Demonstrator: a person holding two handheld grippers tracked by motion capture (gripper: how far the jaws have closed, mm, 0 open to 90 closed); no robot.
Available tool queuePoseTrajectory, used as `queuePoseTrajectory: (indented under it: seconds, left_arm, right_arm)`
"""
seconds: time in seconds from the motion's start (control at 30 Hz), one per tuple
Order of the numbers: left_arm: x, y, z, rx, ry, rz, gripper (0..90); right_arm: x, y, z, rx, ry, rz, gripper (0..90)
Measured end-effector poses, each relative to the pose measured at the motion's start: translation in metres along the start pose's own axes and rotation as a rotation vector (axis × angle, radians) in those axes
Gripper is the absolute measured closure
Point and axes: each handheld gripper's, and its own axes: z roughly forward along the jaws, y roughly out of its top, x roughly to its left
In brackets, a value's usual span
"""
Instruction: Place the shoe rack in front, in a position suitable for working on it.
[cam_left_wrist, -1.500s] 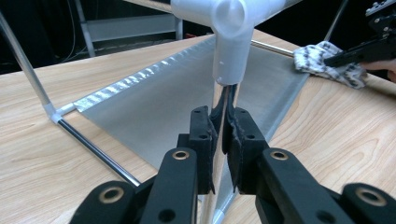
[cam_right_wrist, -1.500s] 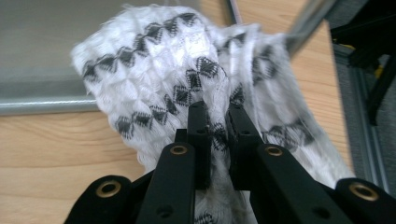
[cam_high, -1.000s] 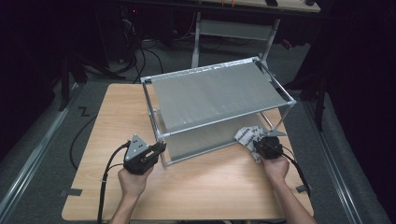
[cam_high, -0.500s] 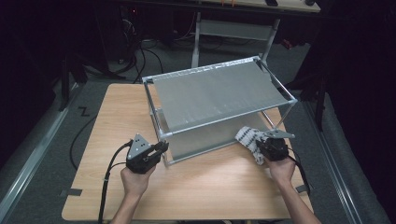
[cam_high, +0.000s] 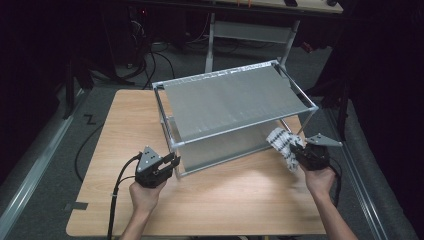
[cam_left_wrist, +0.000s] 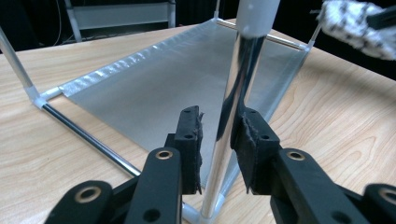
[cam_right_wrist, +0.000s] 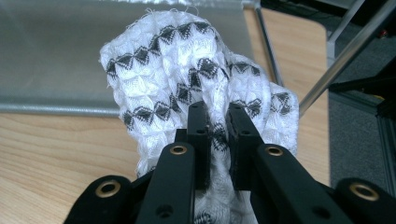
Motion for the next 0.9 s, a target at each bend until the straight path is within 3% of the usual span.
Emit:
queuePoseTrajectory:
  seconds: [0.17, 0.43, 0.6, 0.7, 0.9]
  left_arm:
    - [-0.001, -0.006, 0.003, 0.037, 0.026, 0.0, 63.4]
    - [0.001, -0.022, 0.011, 0.094, 0.061, -0.01, 57.6]
    - [0.0, -0.03, 0.018, 0.127, 0.065, -0.018, 58.1]
    - [-0.001, -0.038, 0.026, 0.166, 0.061, -0.012, 61.0]
    - [-0.002, -0.043, 0.033, 0.191, 0.057, -0.003, 70.6]
  right_arm:
    - [-0.002, 0.012, -0.018, -0.029, -0.008, -0.029, 82.2]
    - [-0.02, 0.031, -0.05, -0.092, -0.041, -0.005, 82.3]
    - [-0.026, 0.044, -0.064, -0.121, -0.043, -0.008, 82.3]
    - [-0.028, 0.062, -0.074, -0.143, -0.061, -0.033, 82.3]
    - [-0.033, 0.097, -0.068, -0.148, -0.088, -0.049, 82.2]
